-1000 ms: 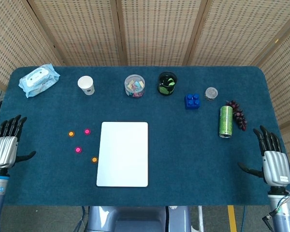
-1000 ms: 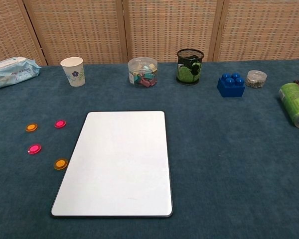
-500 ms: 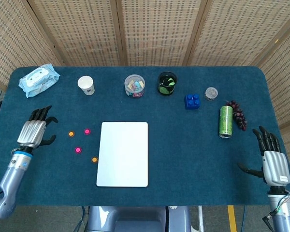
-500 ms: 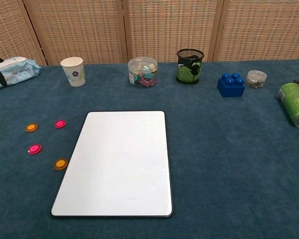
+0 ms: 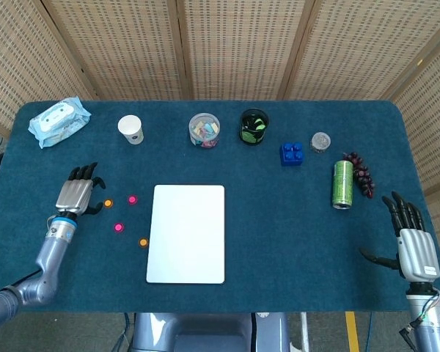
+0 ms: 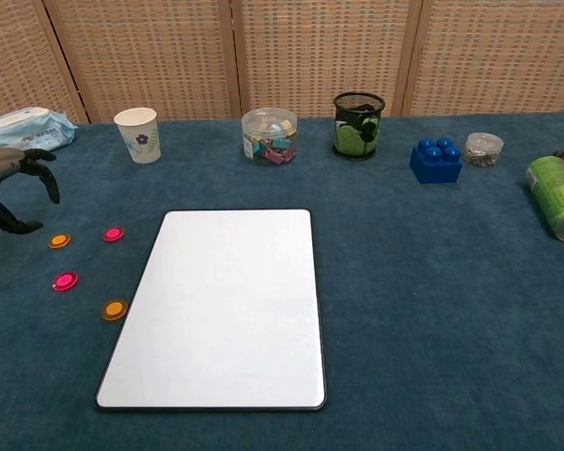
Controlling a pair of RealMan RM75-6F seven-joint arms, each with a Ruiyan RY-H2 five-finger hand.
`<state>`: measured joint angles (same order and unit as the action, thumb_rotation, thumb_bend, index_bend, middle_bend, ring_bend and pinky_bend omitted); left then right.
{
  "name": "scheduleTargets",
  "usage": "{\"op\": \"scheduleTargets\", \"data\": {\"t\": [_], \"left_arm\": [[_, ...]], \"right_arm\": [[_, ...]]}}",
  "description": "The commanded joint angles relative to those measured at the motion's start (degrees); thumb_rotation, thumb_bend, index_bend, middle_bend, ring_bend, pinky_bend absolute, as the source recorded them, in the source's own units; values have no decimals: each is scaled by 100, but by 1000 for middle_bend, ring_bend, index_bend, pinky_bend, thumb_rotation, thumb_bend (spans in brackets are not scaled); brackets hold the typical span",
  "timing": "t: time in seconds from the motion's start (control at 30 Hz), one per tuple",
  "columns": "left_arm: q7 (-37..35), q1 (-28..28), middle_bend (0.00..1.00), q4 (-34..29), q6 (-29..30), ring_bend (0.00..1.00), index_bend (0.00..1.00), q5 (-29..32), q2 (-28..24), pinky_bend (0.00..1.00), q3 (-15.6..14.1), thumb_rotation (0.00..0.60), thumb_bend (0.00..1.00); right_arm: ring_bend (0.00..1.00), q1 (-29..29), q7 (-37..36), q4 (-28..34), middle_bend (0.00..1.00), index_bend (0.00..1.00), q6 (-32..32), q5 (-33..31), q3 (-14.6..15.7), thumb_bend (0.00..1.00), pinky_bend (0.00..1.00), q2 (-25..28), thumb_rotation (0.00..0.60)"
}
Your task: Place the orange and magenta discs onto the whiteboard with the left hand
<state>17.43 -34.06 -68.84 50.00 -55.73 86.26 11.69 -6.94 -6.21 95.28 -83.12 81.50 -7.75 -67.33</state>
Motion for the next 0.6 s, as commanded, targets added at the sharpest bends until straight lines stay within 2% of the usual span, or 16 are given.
{"op": "scheduleTargets", "data": {"t": [0.03,0.6], "left_arm": [[-72,1,0,88,-13,0,382,16,55,0,-29,600,339],[-567,-37,0,915,-92,0,403,-334,631,0,-198,600,336]], "right_arm": [[0,0,2,6,0,0,3,-2,2,131,0,5,600],[0,1,-15,27,0,0,9,-15,2,131,0,15,600]]}}
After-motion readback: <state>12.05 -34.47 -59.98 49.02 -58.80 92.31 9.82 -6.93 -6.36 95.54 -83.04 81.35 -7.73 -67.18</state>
